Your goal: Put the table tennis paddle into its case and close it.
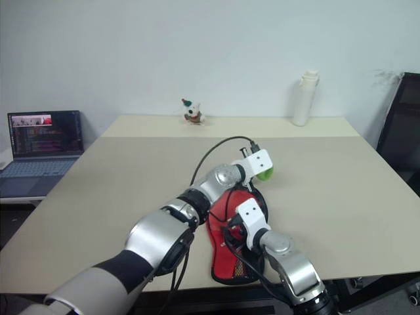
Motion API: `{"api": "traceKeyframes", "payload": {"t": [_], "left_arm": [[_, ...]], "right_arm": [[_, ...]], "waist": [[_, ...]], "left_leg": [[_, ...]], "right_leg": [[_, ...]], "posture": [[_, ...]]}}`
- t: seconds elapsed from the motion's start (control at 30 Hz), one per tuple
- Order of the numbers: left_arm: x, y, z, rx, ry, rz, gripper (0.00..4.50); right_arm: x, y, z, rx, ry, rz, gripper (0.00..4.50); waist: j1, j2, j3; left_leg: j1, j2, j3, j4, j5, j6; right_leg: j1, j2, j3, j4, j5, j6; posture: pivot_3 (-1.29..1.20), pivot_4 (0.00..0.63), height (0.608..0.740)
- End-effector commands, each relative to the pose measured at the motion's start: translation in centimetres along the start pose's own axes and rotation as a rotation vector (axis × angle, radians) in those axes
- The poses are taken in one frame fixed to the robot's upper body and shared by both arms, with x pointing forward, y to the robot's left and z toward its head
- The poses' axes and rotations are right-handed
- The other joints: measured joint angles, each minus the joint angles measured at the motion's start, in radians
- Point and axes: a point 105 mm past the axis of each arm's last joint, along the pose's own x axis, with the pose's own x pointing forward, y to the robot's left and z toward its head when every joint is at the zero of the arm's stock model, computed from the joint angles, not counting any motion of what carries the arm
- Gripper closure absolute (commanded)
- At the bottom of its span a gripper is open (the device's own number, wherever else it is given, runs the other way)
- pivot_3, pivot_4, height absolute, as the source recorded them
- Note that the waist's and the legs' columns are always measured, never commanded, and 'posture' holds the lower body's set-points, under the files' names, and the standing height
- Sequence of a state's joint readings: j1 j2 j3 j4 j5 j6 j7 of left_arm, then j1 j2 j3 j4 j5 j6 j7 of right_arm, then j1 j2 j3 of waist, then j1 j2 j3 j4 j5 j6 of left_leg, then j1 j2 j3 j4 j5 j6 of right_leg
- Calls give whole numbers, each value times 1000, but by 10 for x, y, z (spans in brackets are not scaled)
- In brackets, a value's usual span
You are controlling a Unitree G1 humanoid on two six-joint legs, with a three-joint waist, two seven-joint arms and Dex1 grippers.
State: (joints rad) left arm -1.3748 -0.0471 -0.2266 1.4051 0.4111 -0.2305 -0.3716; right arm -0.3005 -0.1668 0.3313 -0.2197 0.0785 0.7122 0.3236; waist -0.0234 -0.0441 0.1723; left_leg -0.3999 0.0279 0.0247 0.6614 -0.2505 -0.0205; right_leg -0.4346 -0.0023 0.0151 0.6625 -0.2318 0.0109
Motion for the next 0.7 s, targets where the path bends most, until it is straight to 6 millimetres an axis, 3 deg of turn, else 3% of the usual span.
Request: {"api": "traceKeyframes", "payload": {"t": [0.03, 0.27, 0.43, 0.6, 0.7], "left_arm": [[2, 1, 38, -6, -148, -29, 4493], [0, -5, 35, -69, -165, -88, 2153], [-4, 2, 29, -128, -176, -82, 374], [-13, 24, 23, -207, -206, -8, 374], [-23, 44, 14, -284, -222, 43, 374]], "right_arm": [[2, 9, -43, 38, 174, 30, 18], [6, 7, -41, 33, 168, 29, 18], [8, 3, -39, 29, 162, 24, 18], [7, 0, -30, 39, 133, 18, 18], [2, -2, -11, 50, 71, 36, 18]], "waist": [[0, 0, 0], [-4, 0, 0], [-10, 1, -1], [-9, 1, -1], [-9, 1, -1]], "left_leg": [[0, 0, 0, 0, 0, 0], [1, 0, 0, 0, 0, 0], [6, 1, 0, 0, 0, 0], [10, 1, 0, 0, 0, 0], [10, 1, 0, 0, 0, 0]], "right_leg": [[0, 0, 0, 0, 0, 0], [1, 0, 0, 0, 0, 0], [5, 1, 0, 0, 0, 0], [10, 1, 0, 0, 0, 0], [10, 1, 0, 0, 0, 0]], "posture": [[0, 150, 740], [0, 150, 740], [0, 150, 740], [0, 150, 740], [0, 150, 740]]}}
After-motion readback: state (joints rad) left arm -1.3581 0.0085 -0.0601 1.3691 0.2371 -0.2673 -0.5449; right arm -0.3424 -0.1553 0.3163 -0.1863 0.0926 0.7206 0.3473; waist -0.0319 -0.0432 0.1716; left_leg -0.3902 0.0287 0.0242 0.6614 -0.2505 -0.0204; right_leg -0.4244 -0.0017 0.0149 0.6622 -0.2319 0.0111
